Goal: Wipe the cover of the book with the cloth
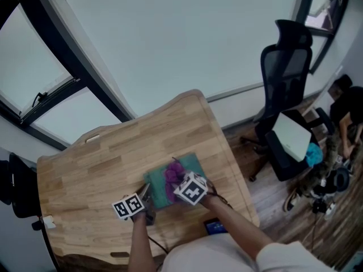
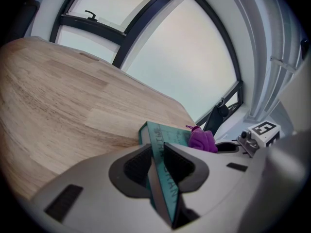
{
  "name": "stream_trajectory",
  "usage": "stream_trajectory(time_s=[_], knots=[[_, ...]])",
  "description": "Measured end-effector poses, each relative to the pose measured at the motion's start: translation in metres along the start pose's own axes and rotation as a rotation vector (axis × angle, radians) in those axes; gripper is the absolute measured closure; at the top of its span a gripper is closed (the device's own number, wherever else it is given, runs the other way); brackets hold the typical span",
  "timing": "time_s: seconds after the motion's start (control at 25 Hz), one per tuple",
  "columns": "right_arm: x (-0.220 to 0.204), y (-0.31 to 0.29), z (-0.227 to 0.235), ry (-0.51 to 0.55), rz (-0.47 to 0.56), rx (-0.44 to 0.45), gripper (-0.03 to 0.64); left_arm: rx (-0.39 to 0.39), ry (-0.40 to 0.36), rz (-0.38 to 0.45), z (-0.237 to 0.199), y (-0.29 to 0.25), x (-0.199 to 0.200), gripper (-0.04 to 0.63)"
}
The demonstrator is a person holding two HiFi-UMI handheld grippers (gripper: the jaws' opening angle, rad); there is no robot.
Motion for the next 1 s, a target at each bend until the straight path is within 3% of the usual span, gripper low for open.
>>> stream_trajectory(time_s=[0.4,0.56,0.76,1.0], knots=[[-0.005,0.011,0.017,-0.045,0.019,-0.039,0.53,-0.009,0.009,0.006,0.0,0.0,-0.001,0.518],[-0.006,0.012,0.017,-0.053,0.029,-0.032,0.529,0.001,0.0,0.052,-0.002,0.003,0.0,0.515],[-0.008,0.02,0.015,-0.05,0.053,-0.051,0.529,0.16,-0.106,0.171,-0.008,0.025,0.007,0.512],[-0.008,0.046,0.018,-0.112,0.142,-0.151,0.529,0.181,-0.235,0.27,0.017,0.046,0.021,0.512]])
Point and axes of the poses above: the fingertips, and each gripper's own axes: y backward along the fingers, z to its right, x out of its top, the point moved 4 cm from there along y, backward along the fingers, and after that the axes turned 5 degrees about -z, right-handed, at the moved point
